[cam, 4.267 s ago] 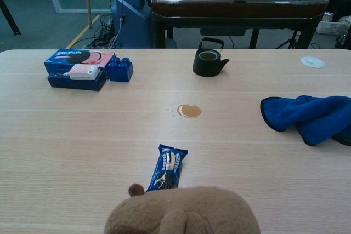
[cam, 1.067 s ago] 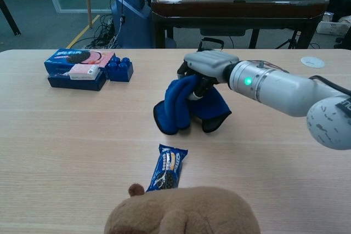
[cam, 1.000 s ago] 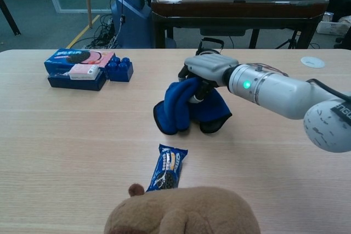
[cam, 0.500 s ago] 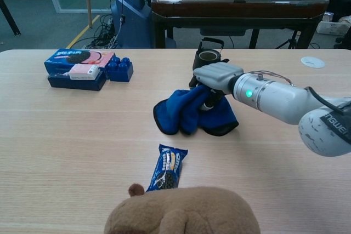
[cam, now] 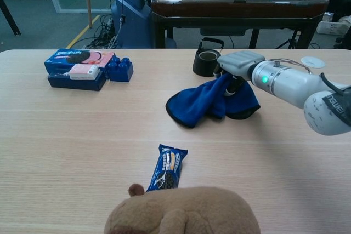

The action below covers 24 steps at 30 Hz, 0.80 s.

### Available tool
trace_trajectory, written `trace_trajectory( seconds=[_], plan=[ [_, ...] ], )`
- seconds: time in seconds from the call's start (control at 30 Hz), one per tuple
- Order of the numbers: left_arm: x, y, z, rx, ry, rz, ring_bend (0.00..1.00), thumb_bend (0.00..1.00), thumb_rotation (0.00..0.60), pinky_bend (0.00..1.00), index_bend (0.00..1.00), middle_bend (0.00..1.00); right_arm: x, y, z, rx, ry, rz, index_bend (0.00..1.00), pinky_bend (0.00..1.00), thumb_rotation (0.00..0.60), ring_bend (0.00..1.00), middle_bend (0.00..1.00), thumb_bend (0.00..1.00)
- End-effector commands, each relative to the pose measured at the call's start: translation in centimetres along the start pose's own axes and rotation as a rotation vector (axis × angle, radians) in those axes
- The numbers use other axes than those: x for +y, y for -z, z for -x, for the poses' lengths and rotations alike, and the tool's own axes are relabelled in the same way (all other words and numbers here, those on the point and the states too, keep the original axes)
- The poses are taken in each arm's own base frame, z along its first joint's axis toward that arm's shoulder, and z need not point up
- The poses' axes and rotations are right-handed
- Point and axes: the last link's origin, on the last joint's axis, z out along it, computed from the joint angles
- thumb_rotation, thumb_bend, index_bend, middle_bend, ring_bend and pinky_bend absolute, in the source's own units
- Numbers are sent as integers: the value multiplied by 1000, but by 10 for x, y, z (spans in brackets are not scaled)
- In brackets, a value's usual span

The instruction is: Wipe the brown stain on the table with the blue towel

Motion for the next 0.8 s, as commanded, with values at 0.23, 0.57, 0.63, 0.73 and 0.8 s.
trace_trajectory(
  seconds=[0.23, 0.57, 0.63, 0.73, 0.8],
  plan=[
    [0, -1, 1, -4, -2, 0, 40, 359, 600, 48, 71, 47, -41, 6, 9, -21, -19, -121, 822, 885, 600, 661, 665, 755],
    [-1, 1, 0, 1, -1, -7, 40, 358, 600, 49, 71, 47, -96, 22, 12, -23, -39, -296, 822, 885, 600, 661, 665, 756],
    [-1, 2, 0, 2, -2, -7, 40, 358, 600, 49, 71, 47, -103, 26, 13, -25, -39, -323, 822, 885, 600, 661, 665, 756],
    [0, 2, -1, 4, -1, -6, 40, 359, 600, 48, 71, 47, -108, 31, 14, -25, -27, -352, 822, 885, 600, 663, 668, 756],
    [-1, 2, -1, 4, -1, -6, 40, 359, 600, 49, 71, 47, -106, 32, 14, -28, -17, -354, 822, 885, 600, 665, 671, 756]
  ],
)
